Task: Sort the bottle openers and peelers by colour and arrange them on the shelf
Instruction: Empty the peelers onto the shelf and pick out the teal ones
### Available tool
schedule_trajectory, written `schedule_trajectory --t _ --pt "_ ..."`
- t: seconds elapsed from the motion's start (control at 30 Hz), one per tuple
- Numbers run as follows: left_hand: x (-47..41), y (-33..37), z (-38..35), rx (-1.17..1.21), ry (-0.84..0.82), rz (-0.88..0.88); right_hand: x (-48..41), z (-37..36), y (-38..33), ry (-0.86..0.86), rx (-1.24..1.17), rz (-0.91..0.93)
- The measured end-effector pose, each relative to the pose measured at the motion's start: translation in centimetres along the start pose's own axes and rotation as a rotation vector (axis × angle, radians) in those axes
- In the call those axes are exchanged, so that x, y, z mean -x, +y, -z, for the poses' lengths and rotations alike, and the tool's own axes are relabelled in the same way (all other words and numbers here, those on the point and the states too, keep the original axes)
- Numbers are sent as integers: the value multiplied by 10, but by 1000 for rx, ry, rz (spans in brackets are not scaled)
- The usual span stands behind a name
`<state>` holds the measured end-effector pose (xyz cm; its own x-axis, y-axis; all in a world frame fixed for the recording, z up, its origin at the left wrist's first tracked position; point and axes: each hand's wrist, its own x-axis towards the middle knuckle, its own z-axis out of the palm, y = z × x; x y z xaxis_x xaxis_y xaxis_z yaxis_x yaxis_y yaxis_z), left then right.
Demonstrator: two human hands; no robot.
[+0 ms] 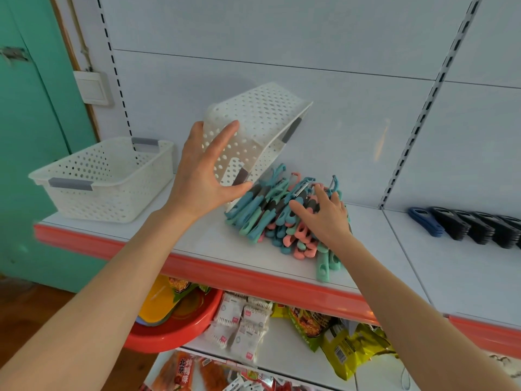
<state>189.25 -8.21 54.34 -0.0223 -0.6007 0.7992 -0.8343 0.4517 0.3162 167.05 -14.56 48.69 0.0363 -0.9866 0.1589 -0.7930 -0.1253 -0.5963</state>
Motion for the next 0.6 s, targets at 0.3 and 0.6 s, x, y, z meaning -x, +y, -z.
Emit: schedule_trajectory --t 0.3,0.6 --pt "11 -4 3 152 124 308 -2 6 -18 31 -86 108" --pt "22 -1 0 827 415 910 -5 6 -61 -113 -605 164"
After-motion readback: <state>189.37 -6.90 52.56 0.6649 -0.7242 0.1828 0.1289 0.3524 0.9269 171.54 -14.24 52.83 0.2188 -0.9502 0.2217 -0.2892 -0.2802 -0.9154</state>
